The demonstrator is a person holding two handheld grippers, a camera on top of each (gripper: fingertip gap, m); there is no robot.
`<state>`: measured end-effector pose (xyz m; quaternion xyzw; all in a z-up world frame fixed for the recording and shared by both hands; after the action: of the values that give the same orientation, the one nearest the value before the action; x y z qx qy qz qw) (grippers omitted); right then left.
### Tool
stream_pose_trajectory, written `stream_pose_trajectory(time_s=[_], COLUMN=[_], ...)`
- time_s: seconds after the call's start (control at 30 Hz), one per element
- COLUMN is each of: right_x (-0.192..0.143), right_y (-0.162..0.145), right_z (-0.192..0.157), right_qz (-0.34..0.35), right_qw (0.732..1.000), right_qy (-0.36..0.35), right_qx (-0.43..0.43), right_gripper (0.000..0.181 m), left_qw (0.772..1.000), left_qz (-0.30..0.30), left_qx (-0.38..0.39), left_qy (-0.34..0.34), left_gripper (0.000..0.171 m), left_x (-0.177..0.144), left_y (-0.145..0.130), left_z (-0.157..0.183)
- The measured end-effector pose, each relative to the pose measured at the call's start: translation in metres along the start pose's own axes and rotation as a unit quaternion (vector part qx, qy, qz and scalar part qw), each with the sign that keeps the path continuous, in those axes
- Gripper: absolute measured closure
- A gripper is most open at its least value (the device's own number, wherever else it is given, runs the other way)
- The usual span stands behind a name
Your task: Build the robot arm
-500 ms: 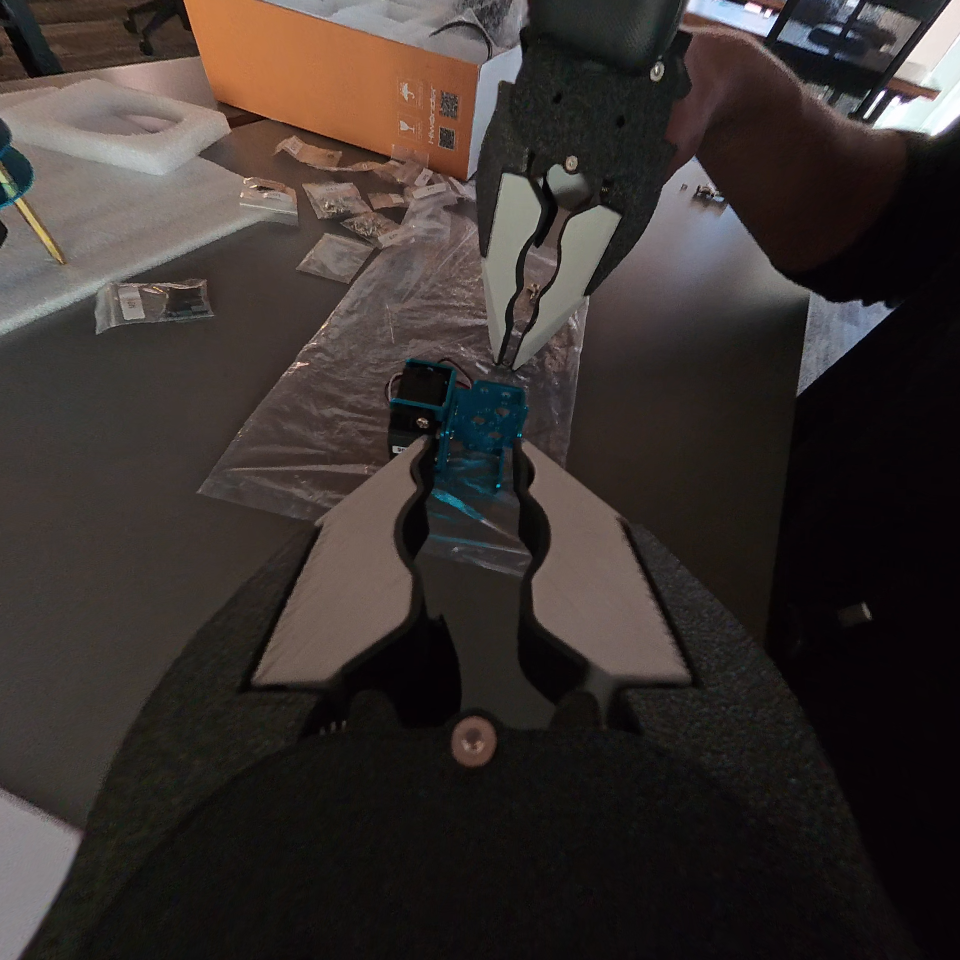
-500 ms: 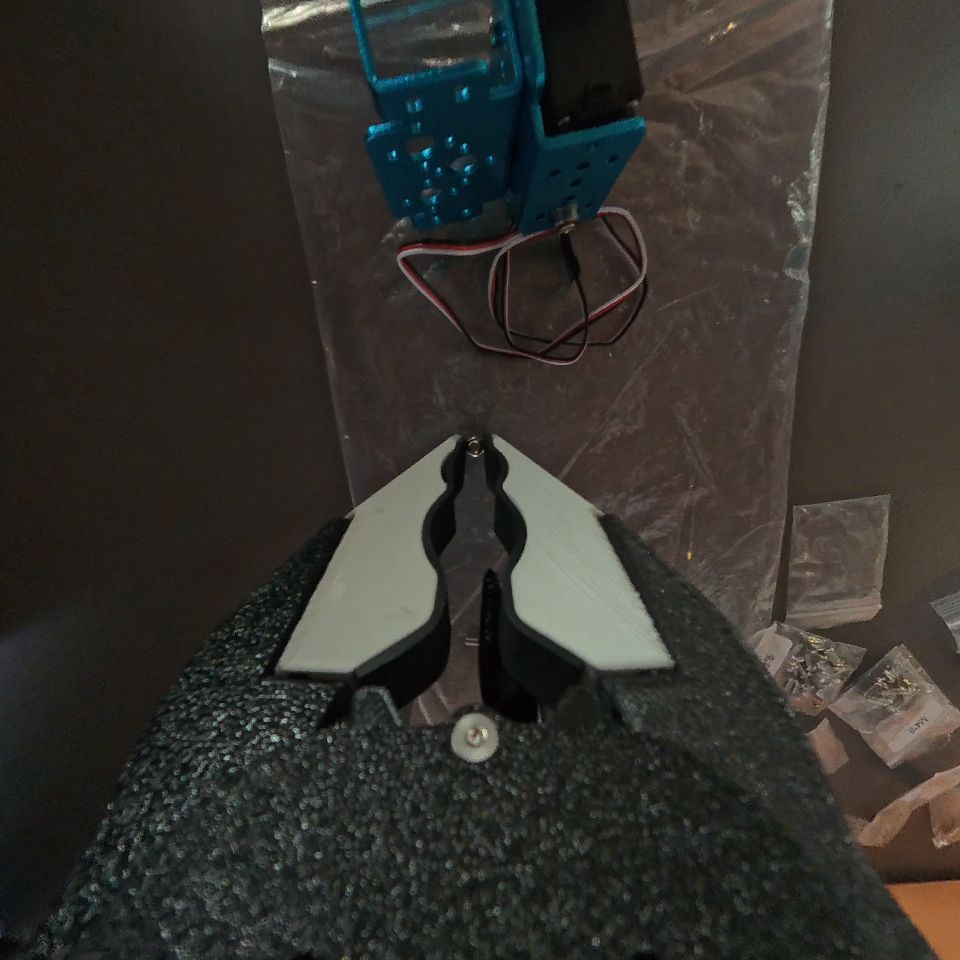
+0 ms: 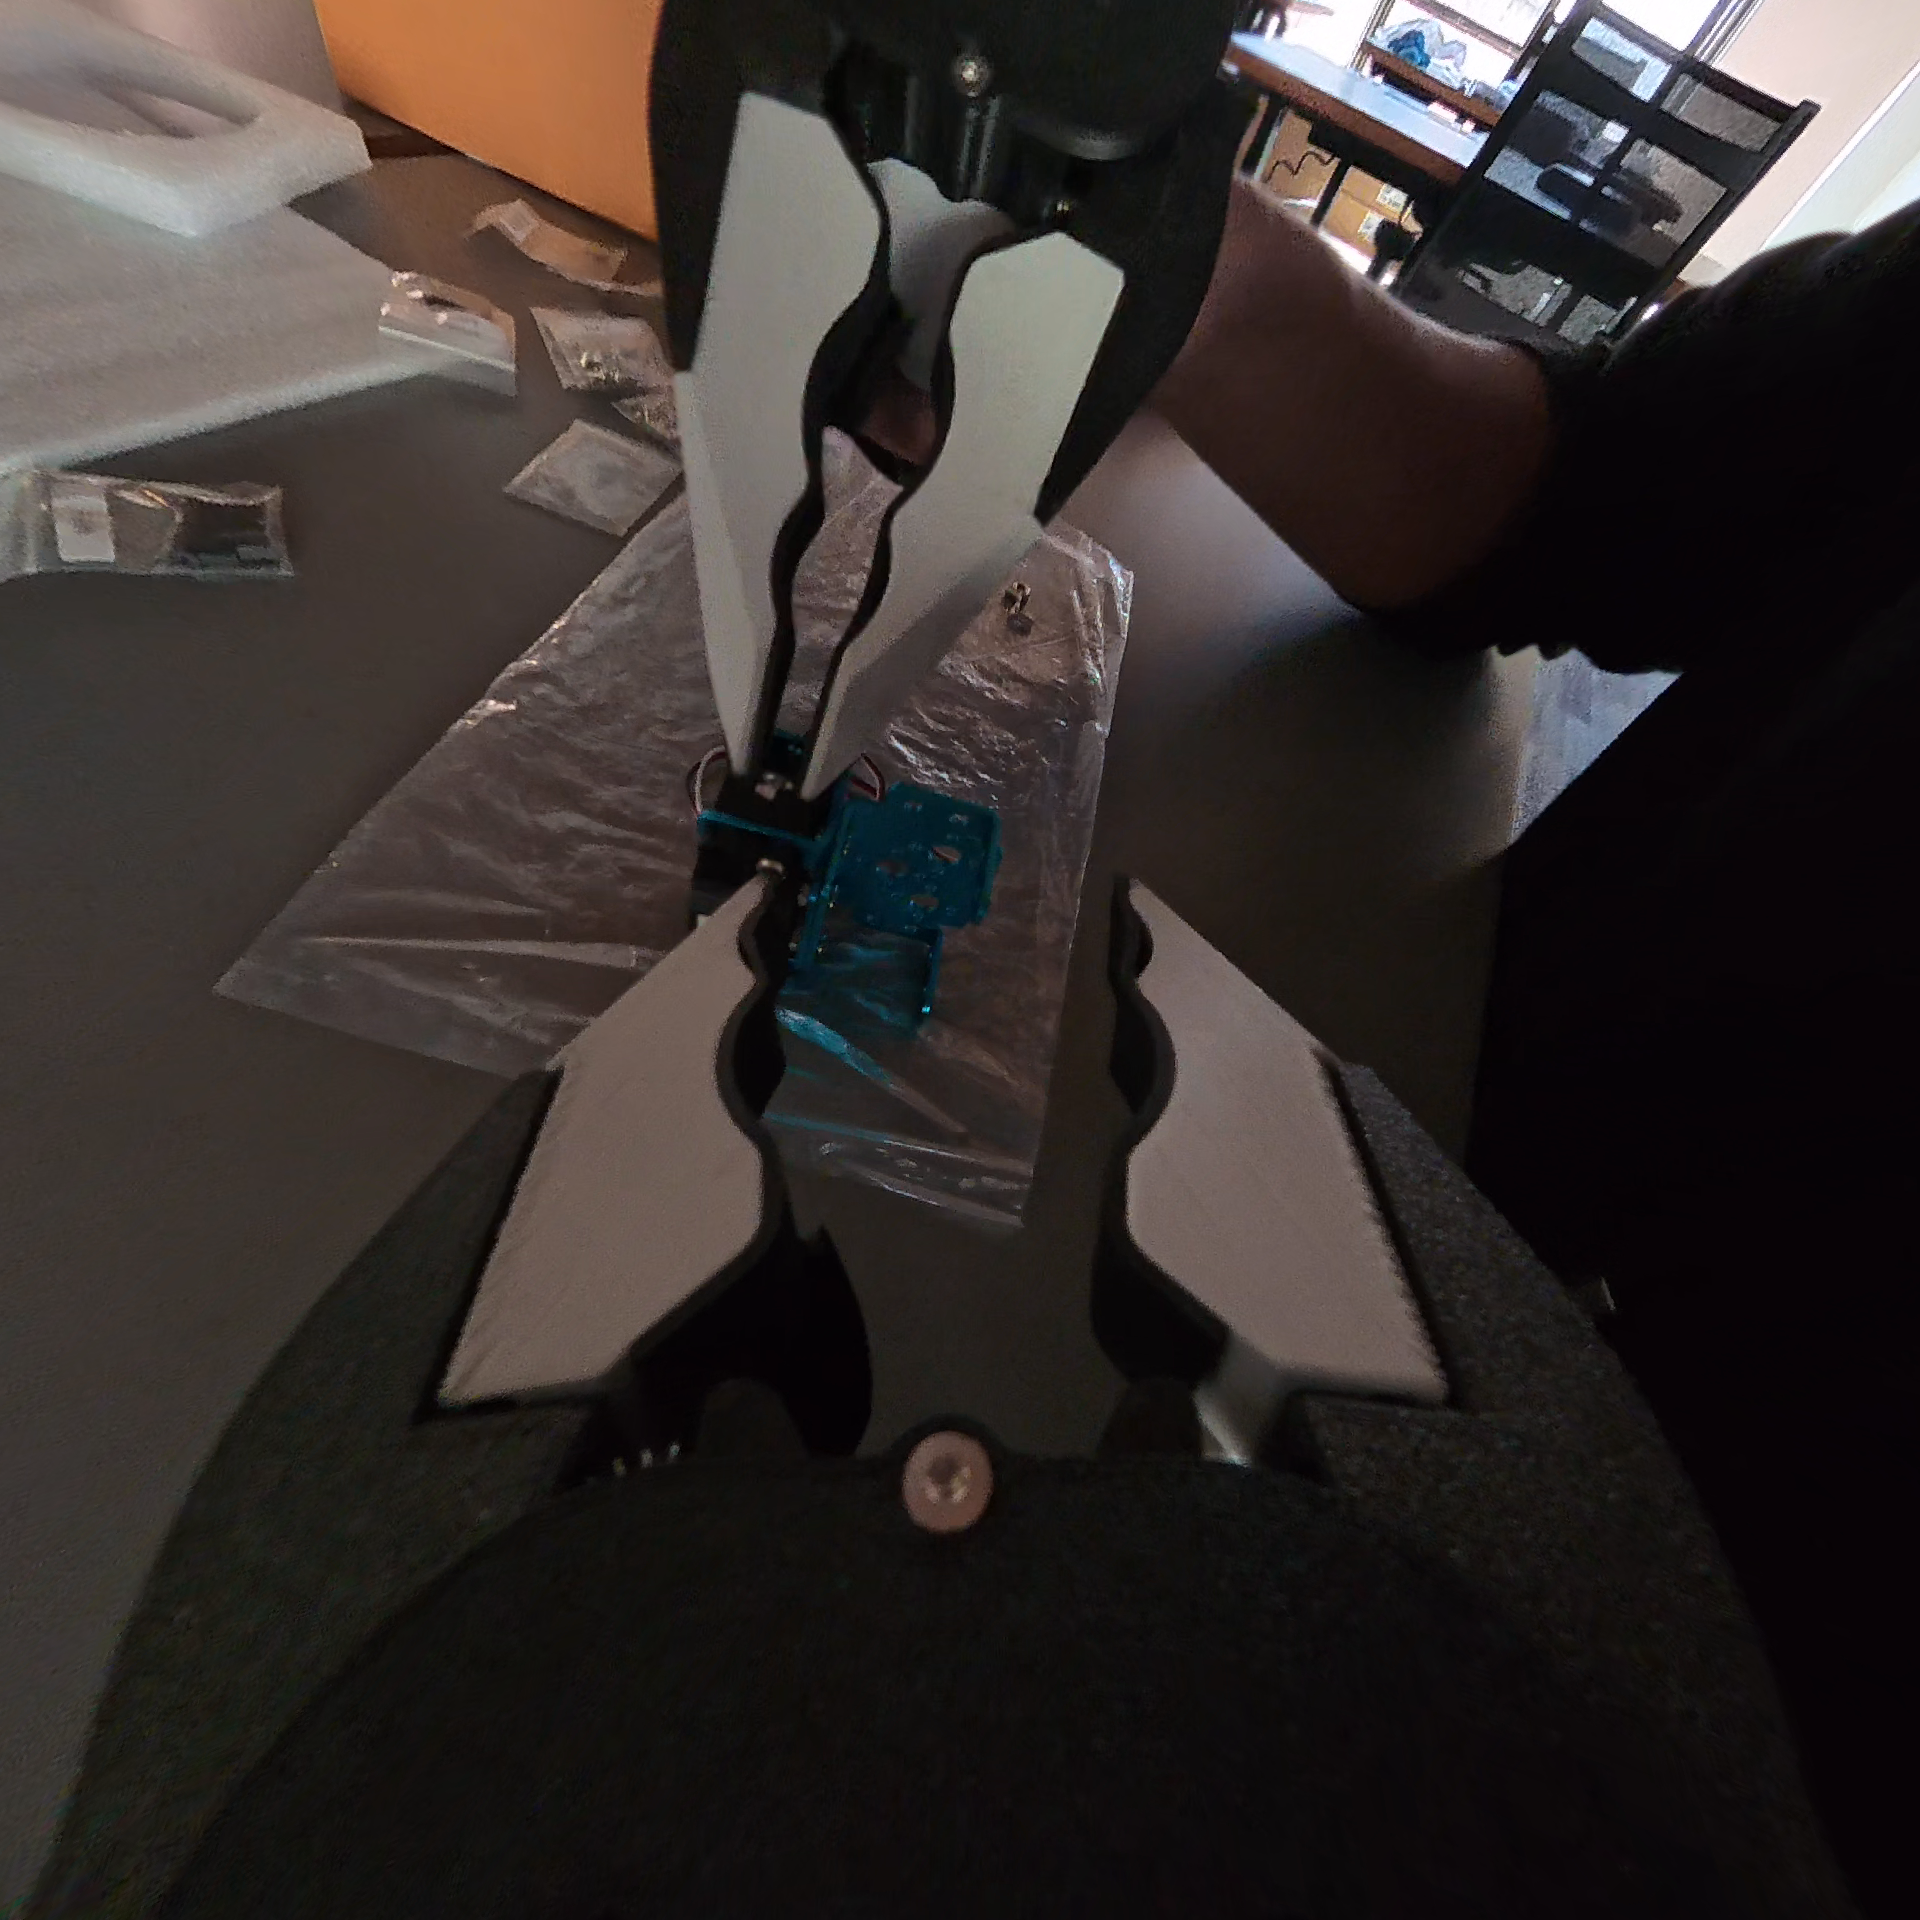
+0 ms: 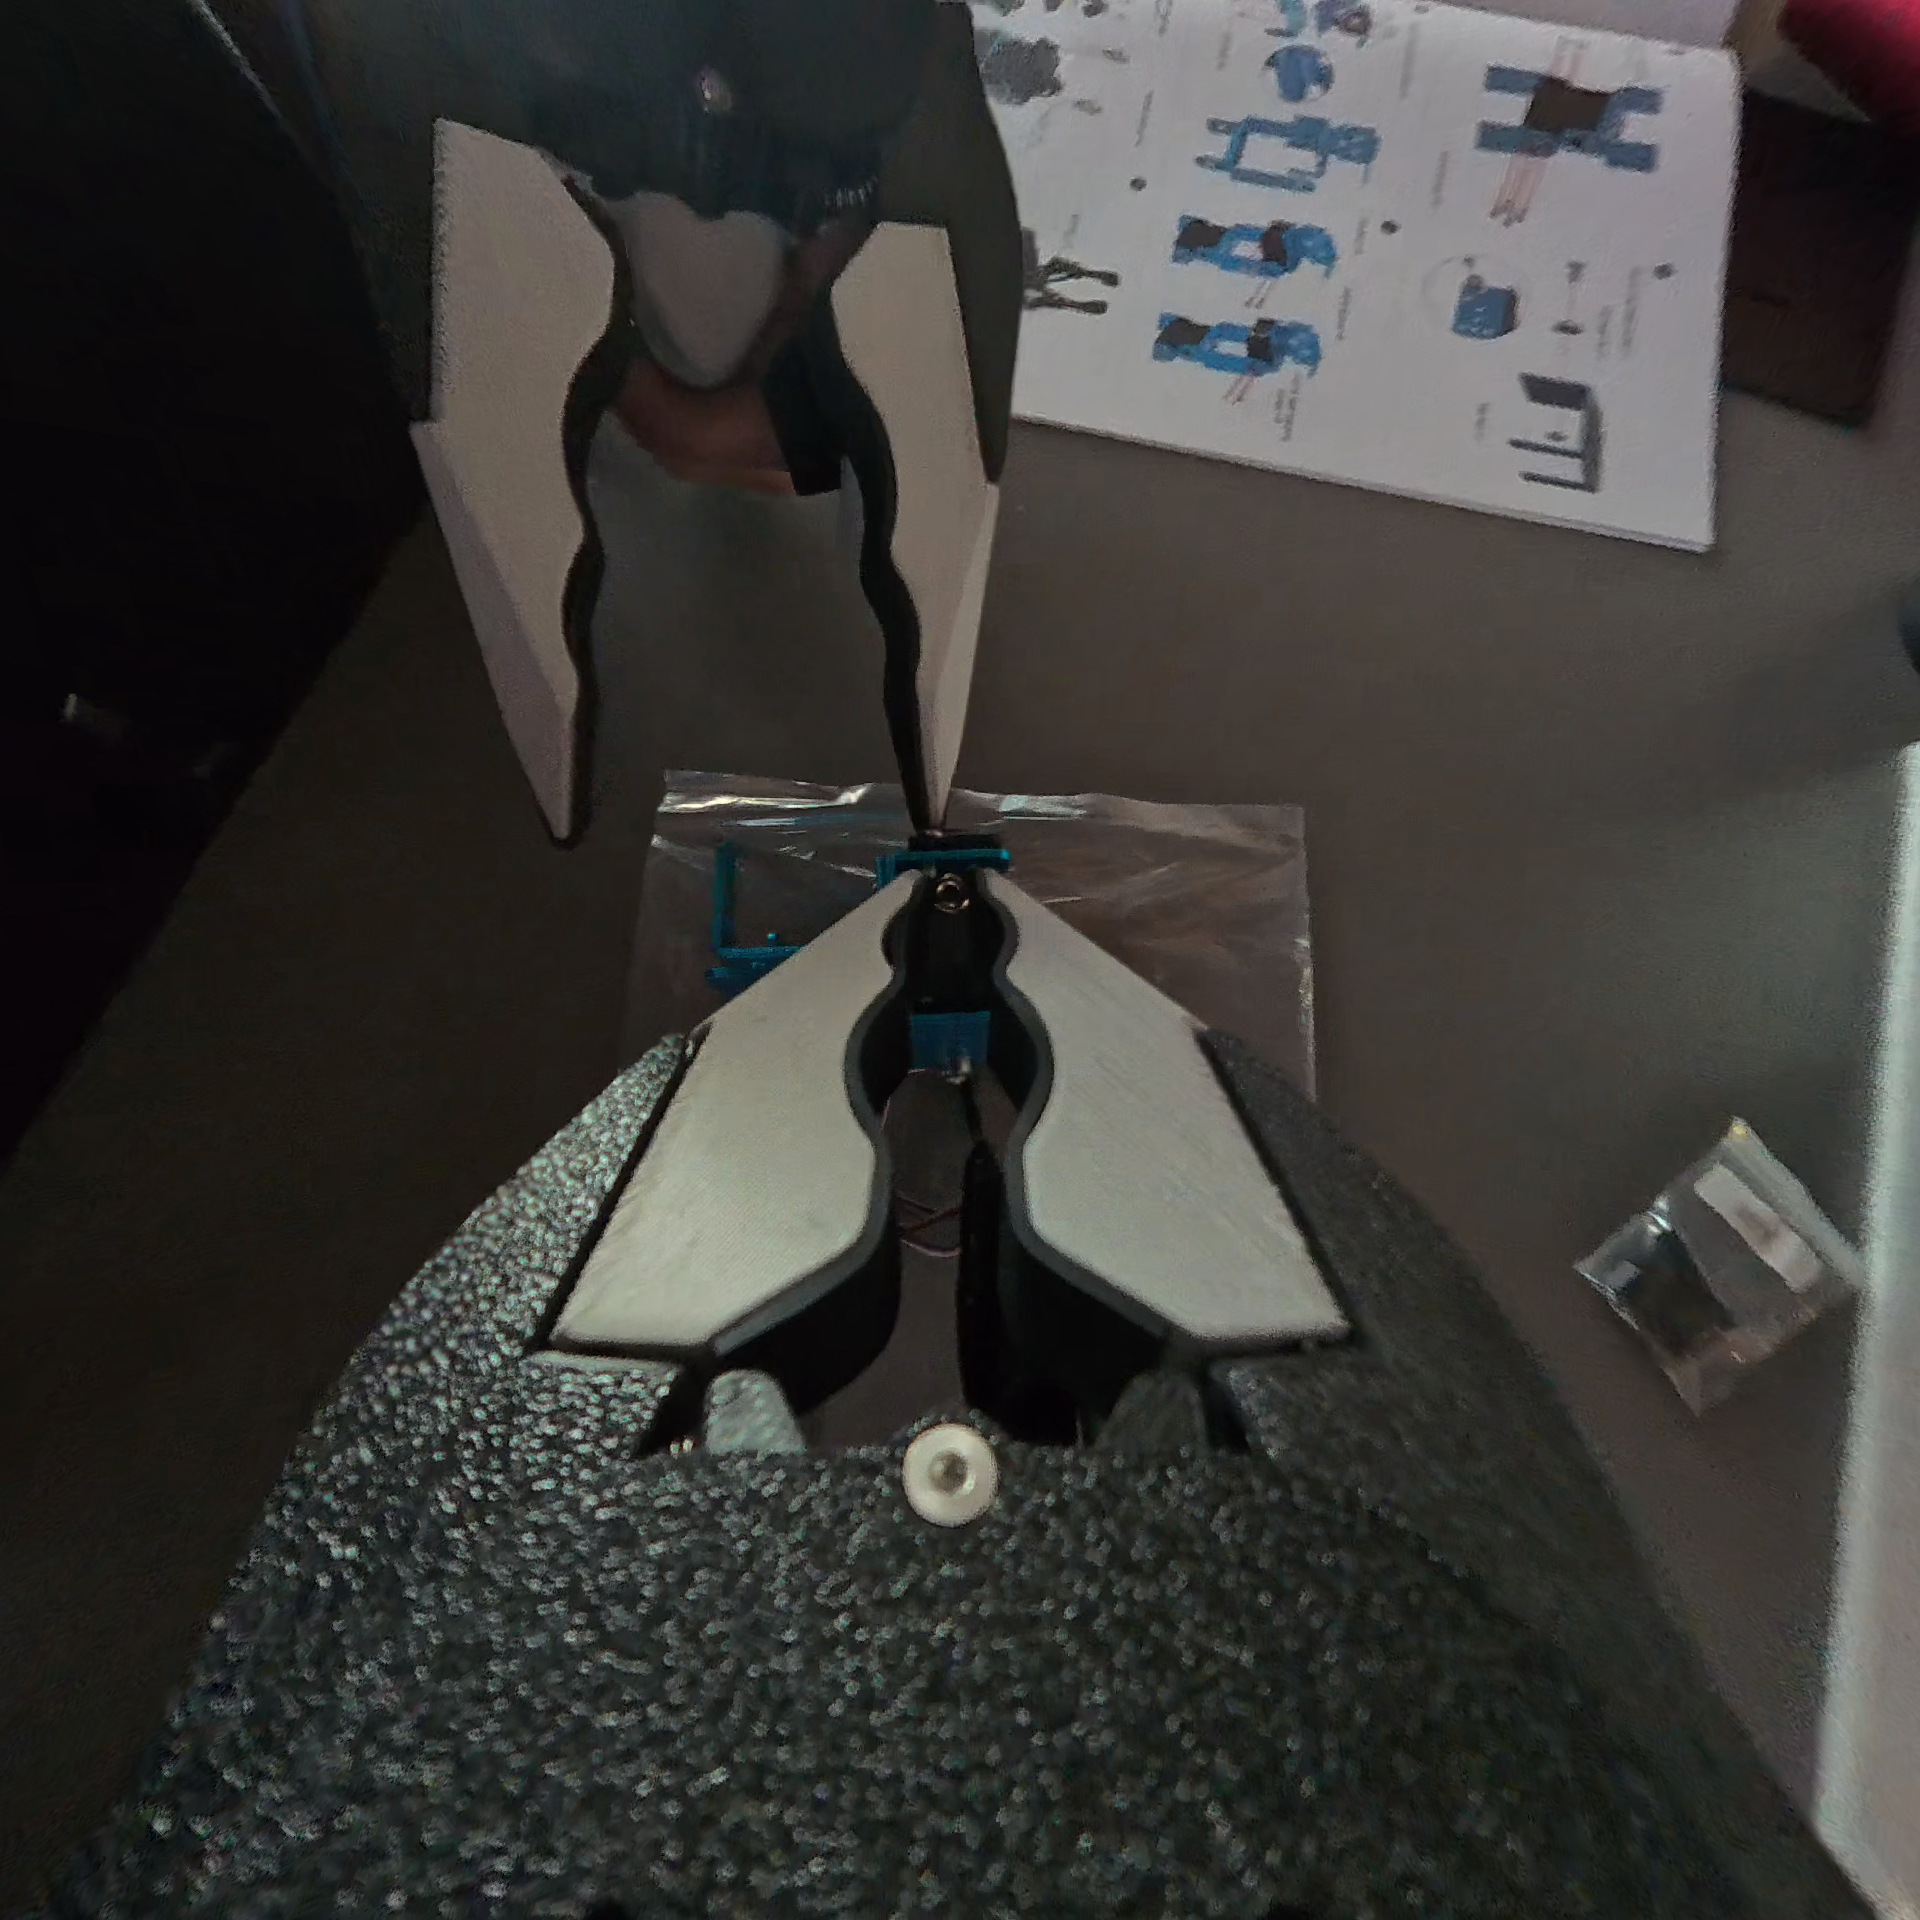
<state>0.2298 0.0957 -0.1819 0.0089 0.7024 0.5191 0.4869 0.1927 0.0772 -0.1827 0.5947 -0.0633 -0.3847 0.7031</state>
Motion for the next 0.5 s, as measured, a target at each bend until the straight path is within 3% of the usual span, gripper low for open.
stream_pose_trajectory(time_s=[0.2, 0.33, 0.5], right_x=[0.0034, 0.0038, 0.0029], right_y=[-0.0023, -0.0039, -0.0049], right_z=[-0.0009, -0.0025, -0.0025], right_qz=[0.027, 0.046, 0.054], right_qw=[0.995, 0.982, 0.977], right_qy=[0.079, 0.133, 0.145], right_qx=[0.049, 0.124, 0.150], right_gripper=[0.176, 0.175, 0.175], left_qw=[1.000, 1.000, 0.999], left_qz=[0.007, 0.005, 0.006], left_qx=[-0.010, -0.003, -0.003], left_qy=[0.009, 0.026, 0.038], left_gripper=[0.111, 0.116, 0.117], left_x=[0.0021, 0.0032, 0.0048], left_y=[0.0009, 0.0008, 0.0009], left_z=[-0.0007, -0.0029, -0.0029])
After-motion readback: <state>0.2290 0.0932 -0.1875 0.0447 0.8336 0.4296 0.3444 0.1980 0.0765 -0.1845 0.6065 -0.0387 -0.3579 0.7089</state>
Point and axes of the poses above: each gripper's, where its closed fingertips meet, x out along the fingers, y out of its top, z = x × y across the jaws, the point moved 1 cm from there along -x, back along the fingers, and after that the axes turned 1 degree about z, right-handed, at the moved point
